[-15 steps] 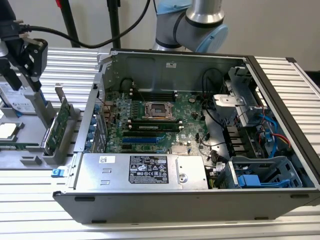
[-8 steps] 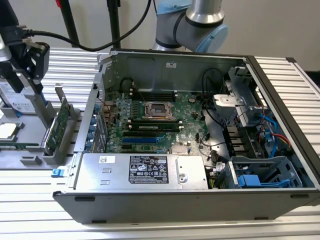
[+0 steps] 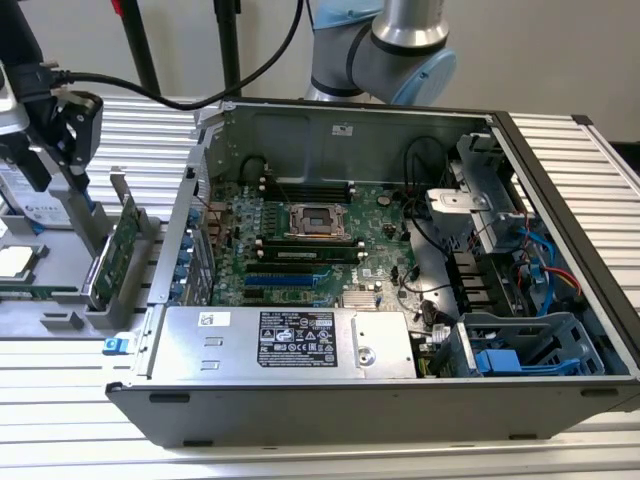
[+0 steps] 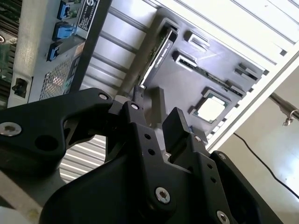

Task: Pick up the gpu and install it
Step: 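Pick up the gpu and move the gpu toward the slot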

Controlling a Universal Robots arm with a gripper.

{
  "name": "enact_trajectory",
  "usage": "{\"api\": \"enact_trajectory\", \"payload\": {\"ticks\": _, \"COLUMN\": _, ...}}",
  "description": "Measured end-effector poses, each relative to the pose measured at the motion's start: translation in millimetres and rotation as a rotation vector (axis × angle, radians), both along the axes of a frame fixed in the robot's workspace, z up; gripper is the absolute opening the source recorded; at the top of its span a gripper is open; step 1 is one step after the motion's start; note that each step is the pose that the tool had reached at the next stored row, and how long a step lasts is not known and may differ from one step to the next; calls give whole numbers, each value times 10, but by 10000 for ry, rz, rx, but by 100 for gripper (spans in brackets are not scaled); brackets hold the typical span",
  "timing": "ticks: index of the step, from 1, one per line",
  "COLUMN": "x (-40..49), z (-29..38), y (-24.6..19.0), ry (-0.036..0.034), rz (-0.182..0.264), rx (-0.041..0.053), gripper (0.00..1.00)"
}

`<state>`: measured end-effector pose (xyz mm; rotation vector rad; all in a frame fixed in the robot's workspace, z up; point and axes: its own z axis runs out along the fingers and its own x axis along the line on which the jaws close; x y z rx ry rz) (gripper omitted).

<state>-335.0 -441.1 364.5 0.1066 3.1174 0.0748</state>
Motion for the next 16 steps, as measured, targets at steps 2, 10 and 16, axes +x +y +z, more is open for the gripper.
{"api": "enact_trajectory", "payload": {"ticks": 2, "x": 0, "z": -19, "y": 0, "ry": -4, "rz": 18, "rx": 0, "gripper": 100}}
{"api": "enact_trajectory", "payload": {"ticks": 10, "x": 0, "z": -88, "y": 0, "ry": -17, "rz": 315, "rx": 0, "gripper": 100}}
{"api": "enact_trajectory", "payload": {"ticks": 16, "x": 0, "z": -131, "y": 0, "ry": -22, "rz": 515, "rx": -1, "gripper": 100}}
